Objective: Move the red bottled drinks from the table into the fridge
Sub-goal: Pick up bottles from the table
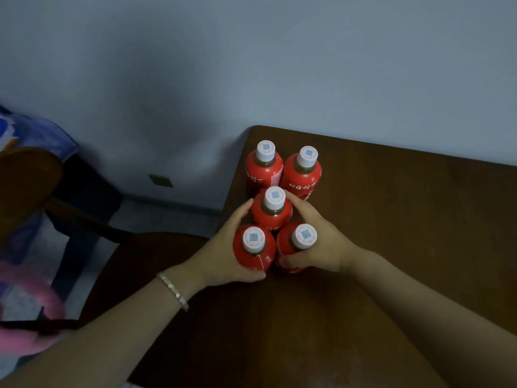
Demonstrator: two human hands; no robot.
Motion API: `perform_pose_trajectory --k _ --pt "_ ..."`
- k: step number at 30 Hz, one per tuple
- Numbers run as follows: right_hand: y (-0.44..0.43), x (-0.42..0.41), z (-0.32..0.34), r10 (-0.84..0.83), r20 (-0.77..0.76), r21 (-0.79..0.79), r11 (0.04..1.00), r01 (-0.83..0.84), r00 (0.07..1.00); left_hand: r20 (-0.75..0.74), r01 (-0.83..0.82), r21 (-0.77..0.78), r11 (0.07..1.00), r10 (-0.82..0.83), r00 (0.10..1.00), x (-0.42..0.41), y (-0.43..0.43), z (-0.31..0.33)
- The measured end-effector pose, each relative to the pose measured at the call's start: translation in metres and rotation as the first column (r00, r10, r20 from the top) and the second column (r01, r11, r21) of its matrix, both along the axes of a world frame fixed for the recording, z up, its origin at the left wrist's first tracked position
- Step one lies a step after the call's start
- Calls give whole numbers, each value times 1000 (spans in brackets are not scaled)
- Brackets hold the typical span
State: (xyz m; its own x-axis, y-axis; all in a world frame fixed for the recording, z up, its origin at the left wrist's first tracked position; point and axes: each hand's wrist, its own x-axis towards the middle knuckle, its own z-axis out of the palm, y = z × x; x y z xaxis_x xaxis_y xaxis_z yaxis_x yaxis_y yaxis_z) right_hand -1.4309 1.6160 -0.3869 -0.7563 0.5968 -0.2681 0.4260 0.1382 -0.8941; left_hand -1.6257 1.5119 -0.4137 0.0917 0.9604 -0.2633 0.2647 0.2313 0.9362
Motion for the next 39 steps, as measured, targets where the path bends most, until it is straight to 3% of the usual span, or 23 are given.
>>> perform_pose_trajectory --k 7,13,18,23,30,39 --pt "-10 24 -8 -31 58 -24 999 33 998 74 -33 73 997 28 997 26 -7 -14" --pt "-17 21 -12 -125 -39 23 992 126 991 134 -1 91 996 -12 991 23 0 -12" --pt "-35 34 -6 -247 -72 -50 969 244 966 201 8 -12 1000 -5 980 39 -4 1" --pt "-64 65 8 -330 -64 -64 943 327 942 142 78 -61 995 -68 988 69 -18 18" --pt "-100 147 81 -442 -134 -10 895 445 887 -4 238 12 971 -238 971 144 -18 96" --pt "-214 328 185 -673 -180 148 703 696 718 -45 555 148 819 -555 831 332 -61 193"
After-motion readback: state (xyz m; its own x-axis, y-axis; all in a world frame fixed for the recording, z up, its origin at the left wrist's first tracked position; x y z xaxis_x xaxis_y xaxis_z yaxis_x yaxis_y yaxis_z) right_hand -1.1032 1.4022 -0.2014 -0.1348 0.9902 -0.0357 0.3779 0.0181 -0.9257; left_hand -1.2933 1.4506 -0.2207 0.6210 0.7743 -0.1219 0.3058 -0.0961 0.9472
